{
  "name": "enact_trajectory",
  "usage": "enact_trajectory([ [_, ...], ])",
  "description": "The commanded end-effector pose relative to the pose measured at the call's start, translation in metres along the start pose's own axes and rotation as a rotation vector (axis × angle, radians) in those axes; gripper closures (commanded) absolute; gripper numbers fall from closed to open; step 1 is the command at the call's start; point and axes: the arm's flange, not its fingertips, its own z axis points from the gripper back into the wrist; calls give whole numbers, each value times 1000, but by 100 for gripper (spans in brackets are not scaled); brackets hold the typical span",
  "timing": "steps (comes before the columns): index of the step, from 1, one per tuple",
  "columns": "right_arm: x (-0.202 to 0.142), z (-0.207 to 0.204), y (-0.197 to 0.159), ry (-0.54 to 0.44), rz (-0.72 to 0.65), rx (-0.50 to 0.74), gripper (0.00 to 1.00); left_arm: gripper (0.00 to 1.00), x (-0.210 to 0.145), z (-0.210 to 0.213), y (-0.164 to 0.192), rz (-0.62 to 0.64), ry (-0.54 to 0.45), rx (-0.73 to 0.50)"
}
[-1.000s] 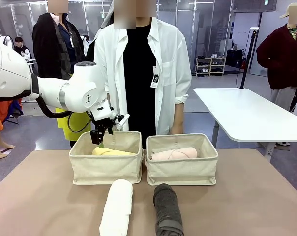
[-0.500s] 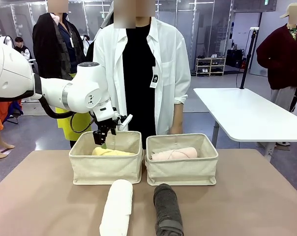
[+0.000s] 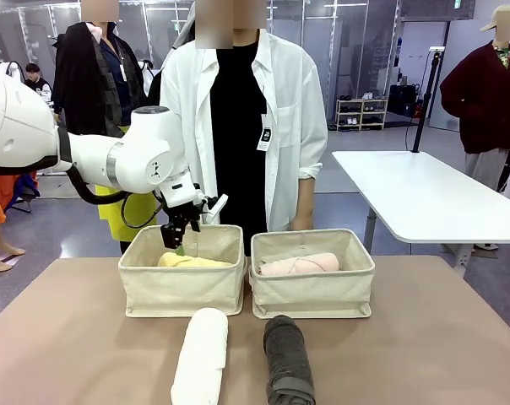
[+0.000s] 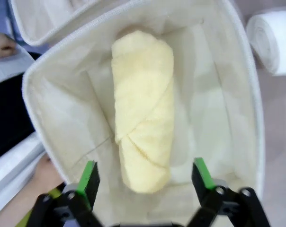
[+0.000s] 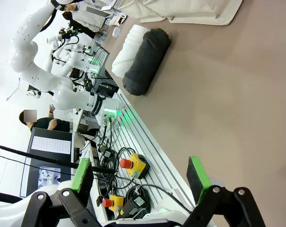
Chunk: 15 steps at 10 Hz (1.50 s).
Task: Divide the towels into two baskets.
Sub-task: Pick up one hotel-folded towel from the bottom of the table and place it in the Fabric basket indicated by the person.
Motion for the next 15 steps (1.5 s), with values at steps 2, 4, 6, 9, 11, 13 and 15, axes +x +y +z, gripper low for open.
enact_trajectory([
  [2,-2,-2,2,-18,9,-1,0,2,-55,76,-36,303,-253,-81],
  [4,-2,-2,2,-18,9,-1,0,2,-89,91,-80,442,-401,-213],
  [6,-2,-2,2,-18,9,-1,0,2,-132,101,-128,596,-544,-329],
  [9,-2,-2,2,-18,9,-1,0,2,-217,87,-230,906,-864,-423],
  [11,-2,-2,2,-18,9,-1,0,2,-270,70,-314,1023,-1089,-519],
  [13,-2,-2,2,-18,9,-1,0,2,-312,45,-391,1213,-1194,-527],
  [15,-2,-2,2,-18,9,-1,0,2,-341,29,-434,1366,-1192,-578],
])
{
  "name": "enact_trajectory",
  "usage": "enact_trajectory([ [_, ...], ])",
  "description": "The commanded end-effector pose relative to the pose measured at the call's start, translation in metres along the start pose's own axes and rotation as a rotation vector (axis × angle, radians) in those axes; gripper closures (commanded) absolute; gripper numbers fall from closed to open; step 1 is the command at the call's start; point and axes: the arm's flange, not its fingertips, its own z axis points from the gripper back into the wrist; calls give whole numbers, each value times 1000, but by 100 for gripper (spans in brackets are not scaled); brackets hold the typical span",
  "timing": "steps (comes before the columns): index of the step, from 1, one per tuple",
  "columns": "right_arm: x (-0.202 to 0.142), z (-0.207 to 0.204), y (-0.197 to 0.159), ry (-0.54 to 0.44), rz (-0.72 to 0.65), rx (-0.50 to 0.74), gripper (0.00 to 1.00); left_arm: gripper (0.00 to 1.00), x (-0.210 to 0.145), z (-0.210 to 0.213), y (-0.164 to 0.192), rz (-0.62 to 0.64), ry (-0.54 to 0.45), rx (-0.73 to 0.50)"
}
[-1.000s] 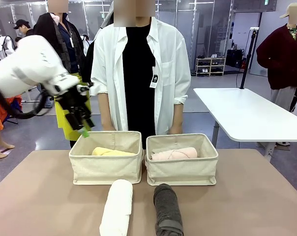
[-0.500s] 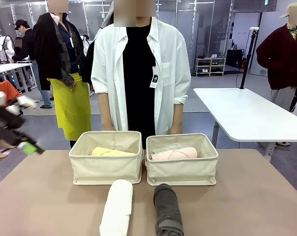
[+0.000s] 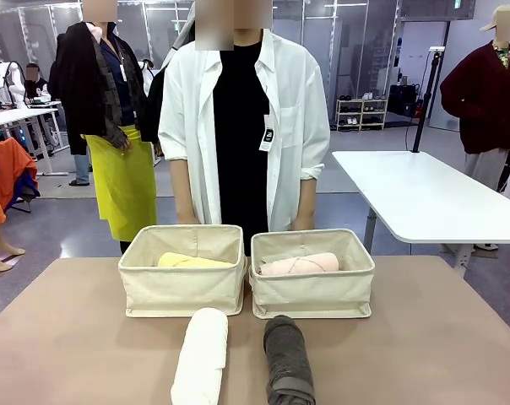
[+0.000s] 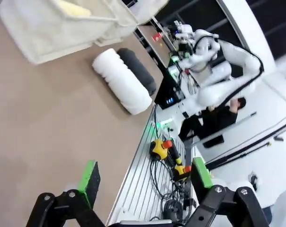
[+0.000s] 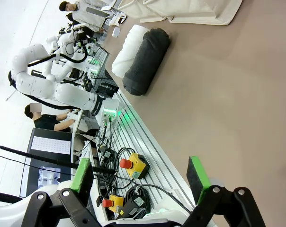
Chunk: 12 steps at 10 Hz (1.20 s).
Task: Divide the towels into two baskets.
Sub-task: Pick up one hotel-folded towel from the bottom of the table and place it in the Fabric basket indicated by the person.
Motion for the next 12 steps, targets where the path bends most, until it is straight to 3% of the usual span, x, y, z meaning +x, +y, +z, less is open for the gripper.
enact_trajectory([
  [1,-2,-2,2,-16,9,0,0,2,12,3,5,102,3,13],
  [2,-2,-2,2,-16,9,0,0,2,14,2,5,141,-25,33],
  [3,-2,-2,2,-16,9,0,0,2,15,2,5,80,-126,-4],
  [4,-2,-2,2,-16,9,0,0,2,15,0,8,80,-70,73],
  [5,-2,-2,2,-16,9,0,0,2,1,5,12,107,-54,10],
  [12,-2,-2,2,-16,9,0,0,2,1,5,12,107,-54,10],
])
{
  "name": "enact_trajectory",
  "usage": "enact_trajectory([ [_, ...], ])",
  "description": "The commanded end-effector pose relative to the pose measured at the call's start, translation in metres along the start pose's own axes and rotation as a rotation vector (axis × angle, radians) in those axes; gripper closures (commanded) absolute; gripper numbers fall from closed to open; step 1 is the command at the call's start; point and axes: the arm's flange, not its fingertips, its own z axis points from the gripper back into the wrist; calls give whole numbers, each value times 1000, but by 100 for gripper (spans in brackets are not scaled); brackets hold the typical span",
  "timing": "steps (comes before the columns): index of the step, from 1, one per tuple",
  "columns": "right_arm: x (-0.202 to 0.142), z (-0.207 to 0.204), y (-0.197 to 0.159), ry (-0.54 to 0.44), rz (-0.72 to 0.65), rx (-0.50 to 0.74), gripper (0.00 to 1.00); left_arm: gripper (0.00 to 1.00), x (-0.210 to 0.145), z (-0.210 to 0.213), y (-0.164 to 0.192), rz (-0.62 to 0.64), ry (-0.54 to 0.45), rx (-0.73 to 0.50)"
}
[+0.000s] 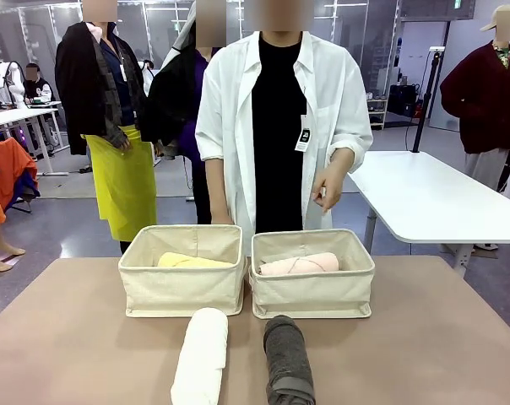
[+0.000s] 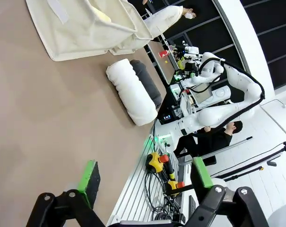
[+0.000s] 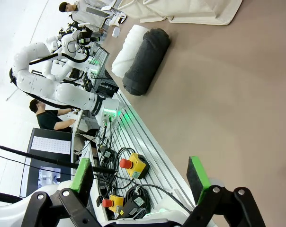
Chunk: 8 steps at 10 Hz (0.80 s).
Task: Divide the towels into two baskets.
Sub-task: Pick up one hotel-folded towel from the bottom of the table and place it in the Fabric basket indicated by the person.
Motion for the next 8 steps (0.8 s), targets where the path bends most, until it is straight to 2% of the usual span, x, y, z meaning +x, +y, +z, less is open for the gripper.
enact_trajectory([
  [1,-2,-2,2,-17,9,0,0,2,-4,4,-2,1,7,-4],
  [5,0,0,0,0,0,0,0,2,-4,4,-2,1,7,-4],
  [6,22,-11,15,57,-39,-74,0,2,-4,4,-2,1,7,-4],
  [8,63,-42,40,146,-116,-133,0,2,-4,4,-2,1,7,-4],
])
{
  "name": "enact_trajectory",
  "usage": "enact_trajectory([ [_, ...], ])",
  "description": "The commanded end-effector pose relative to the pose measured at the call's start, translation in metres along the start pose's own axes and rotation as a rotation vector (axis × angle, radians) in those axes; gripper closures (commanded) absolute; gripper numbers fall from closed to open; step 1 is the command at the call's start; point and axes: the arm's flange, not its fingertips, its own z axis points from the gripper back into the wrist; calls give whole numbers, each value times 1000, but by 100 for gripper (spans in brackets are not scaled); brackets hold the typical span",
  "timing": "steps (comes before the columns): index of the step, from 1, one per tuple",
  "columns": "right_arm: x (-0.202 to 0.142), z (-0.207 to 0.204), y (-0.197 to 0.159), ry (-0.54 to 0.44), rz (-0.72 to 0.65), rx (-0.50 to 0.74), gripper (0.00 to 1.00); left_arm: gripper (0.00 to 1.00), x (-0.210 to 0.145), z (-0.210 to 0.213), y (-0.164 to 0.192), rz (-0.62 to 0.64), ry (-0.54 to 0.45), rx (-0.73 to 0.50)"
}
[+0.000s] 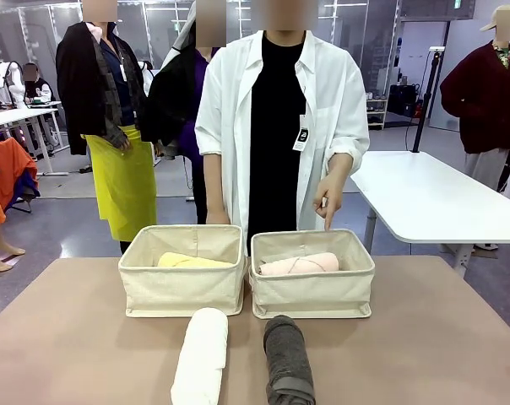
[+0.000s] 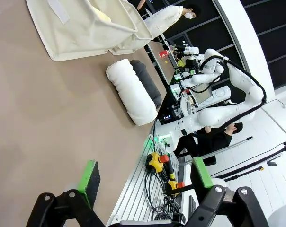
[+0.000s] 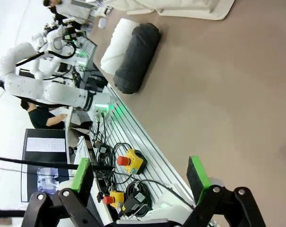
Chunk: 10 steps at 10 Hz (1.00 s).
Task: Divide the towels into two baskets.
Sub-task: Pick up one hotel-folded towel from the bottom of the table and place it in the Fabric basket indicated by the person.
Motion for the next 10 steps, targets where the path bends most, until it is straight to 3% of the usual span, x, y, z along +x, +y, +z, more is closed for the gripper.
enact_trajectory([
  [1,41,-32,37,104,-103,-73,0,2,-3,4,-3,1,7,-4],
  [3,79,-95,58,190,-164,-92,0,2,-3,4,-3,1,7,-4],
  [5,99,-153,77,202,-210,-165,0,2,-3,4,-3,1,7,-4],
  [10,103,-276,107,18,-245,-389,0,2,-3,4,-3,1,7,-4],
])
